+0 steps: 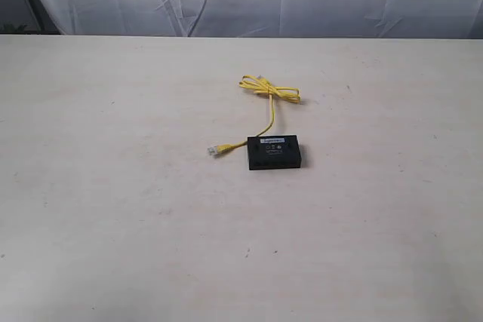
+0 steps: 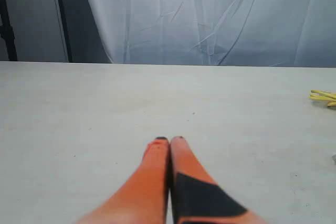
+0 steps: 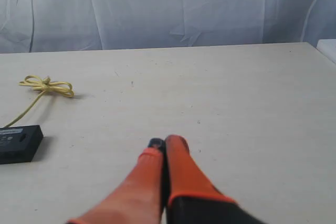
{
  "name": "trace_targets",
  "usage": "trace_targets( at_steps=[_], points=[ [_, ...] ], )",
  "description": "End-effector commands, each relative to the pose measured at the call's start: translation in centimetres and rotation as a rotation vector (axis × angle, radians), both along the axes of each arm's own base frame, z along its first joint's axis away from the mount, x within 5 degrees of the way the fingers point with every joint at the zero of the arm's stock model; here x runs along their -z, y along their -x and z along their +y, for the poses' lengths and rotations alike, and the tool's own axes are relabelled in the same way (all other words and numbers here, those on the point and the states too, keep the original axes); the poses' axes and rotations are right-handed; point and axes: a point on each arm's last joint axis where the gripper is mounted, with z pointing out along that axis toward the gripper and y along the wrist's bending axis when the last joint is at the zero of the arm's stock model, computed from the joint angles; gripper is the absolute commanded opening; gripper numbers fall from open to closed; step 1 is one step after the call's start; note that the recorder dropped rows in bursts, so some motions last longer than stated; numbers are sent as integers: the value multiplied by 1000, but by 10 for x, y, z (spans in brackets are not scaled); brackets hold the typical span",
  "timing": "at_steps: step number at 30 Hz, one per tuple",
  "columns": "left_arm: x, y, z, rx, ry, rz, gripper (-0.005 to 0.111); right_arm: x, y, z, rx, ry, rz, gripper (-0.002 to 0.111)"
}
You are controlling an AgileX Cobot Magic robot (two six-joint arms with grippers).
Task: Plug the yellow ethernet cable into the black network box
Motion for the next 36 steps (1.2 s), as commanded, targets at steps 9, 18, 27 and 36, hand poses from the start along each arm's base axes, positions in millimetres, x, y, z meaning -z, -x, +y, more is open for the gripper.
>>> trace_targets(
  at_steps=[9,18,27,36],
  points=[
    [-6,0,-4,10,284,-59,0,-1,0,0,-2,3,-14,0],
    [-28,1,7,-65,687,-316,0,-16,-2,-1,9,50,-186,0],
    [-75,3,0,10,558,-300,0,-29,-2,-2,14,49,-330,0],
    [-92,-63,-10,29,242,163,0,-31,-1,-3,51,-425,-339,0]
  ],
)
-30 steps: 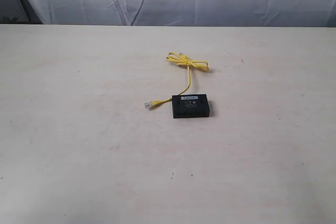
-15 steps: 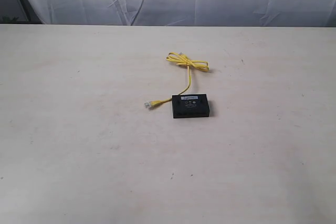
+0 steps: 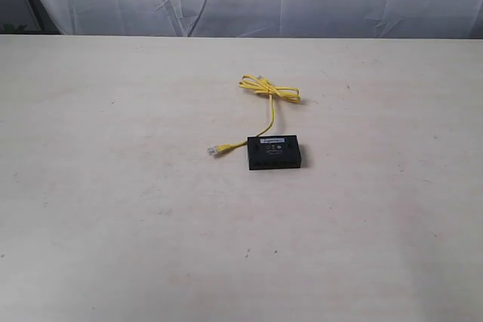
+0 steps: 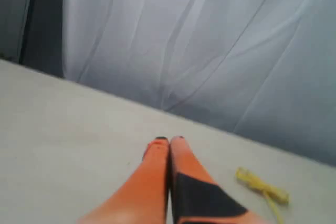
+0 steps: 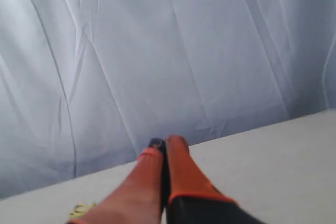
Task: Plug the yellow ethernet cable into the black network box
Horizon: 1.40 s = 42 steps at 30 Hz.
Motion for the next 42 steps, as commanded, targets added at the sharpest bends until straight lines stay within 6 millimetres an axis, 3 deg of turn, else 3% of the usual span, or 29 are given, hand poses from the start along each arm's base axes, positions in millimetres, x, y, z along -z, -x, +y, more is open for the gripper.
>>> trace_targets(
  at_steps=[1,4,9,14,19,24,30,35,42],
  points=[
    [-2,-32,-5,84,-178,208,0,0,1,0,-17,-146,-5,0],
    [-5,-53,-12,196,-283,330,0,-1,1,0,-14,-144,-13,0],
    [1,-81,-25,368,-306,427,0,-4,1,0,-21,-211,-23,-1],
    [12,-94,-29,431,-320,449,0,-43,4,2,-45,-151,-46,-1],
    [17,-95,-31,465,-312,489,0,-80,-16,5,-54,24,116,-1],
    [19,-90,-35,520,-309,520,0,-115,-60,9,-124,249,393,-1],
    [20,-88,-37,552,-291,539,0,-130,-124,22,-380,390,755,-1],
    [20,-87,-38,563,-272,545,0,-122,-181,43,-579,396,892,-1],
    [21,-85,-40,587,-266,561,0,-81,-250,87,-759,529,1022,-1]
  ],
)
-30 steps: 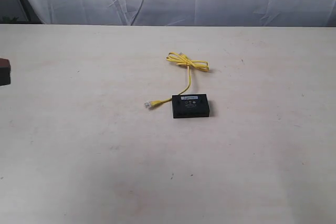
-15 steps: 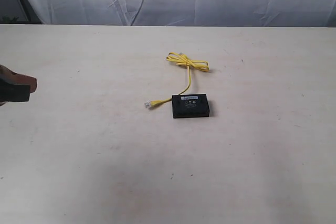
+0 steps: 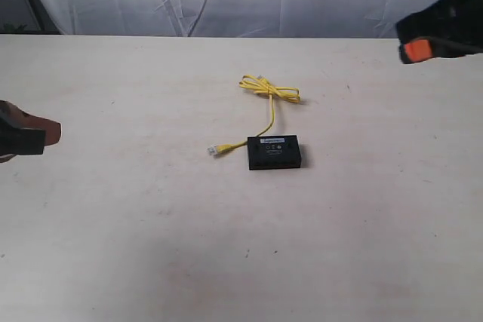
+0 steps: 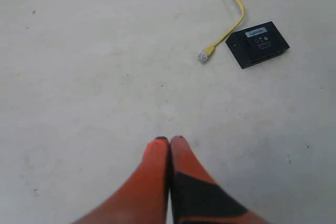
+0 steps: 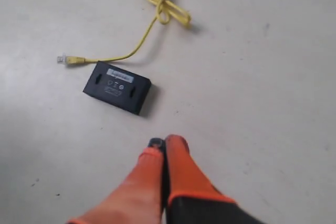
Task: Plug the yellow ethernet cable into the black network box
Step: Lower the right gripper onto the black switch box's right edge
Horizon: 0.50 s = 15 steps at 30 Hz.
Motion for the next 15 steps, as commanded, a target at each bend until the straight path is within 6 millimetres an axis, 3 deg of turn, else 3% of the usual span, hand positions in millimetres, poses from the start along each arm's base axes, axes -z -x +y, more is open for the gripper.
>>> trace_targets(
  at_steps=[1,15],
  points=[
    [-1,1,-2,17,18,16,0,28,-38,27,-138,66,58,-1],
    [-2,2,-5,19,61,32,0,103,-113,98,-335,164,170,-1]
  ],
)
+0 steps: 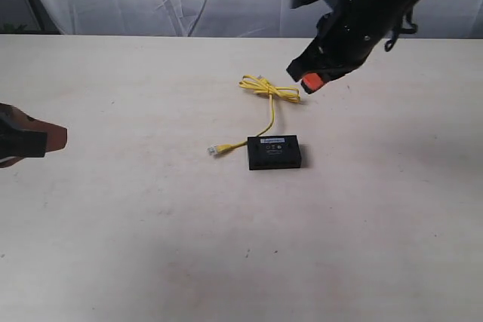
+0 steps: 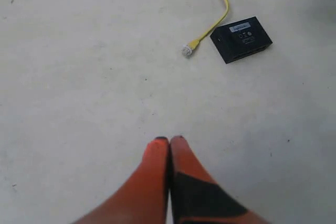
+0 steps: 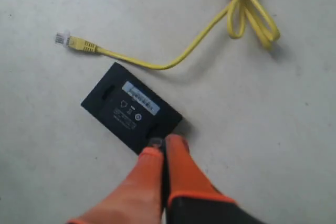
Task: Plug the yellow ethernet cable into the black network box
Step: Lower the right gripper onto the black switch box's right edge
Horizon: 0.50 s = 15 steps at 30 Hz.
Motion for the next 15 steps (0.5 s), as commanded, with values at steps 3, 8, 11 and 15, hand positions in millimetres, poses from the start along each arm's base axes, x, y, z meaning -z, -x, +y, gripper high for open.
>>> trace_targets(
  at_steps=[3,8,11,15],
  points=[
    [-2,-1,-2,1,24,2,0,33,-30,20,-53,37,39,-1],
    [-2,-1,-2,-1,24,1,0,56,-43,34,-74,46,64,-1],
    [-2,-1,-2,-2,23,0,0,68,-45,39,-86,60,73,-1],
    [-2,-1,-2,-2,23,0,0,83,-48,39,-85,76,87,-1]
  ],
)
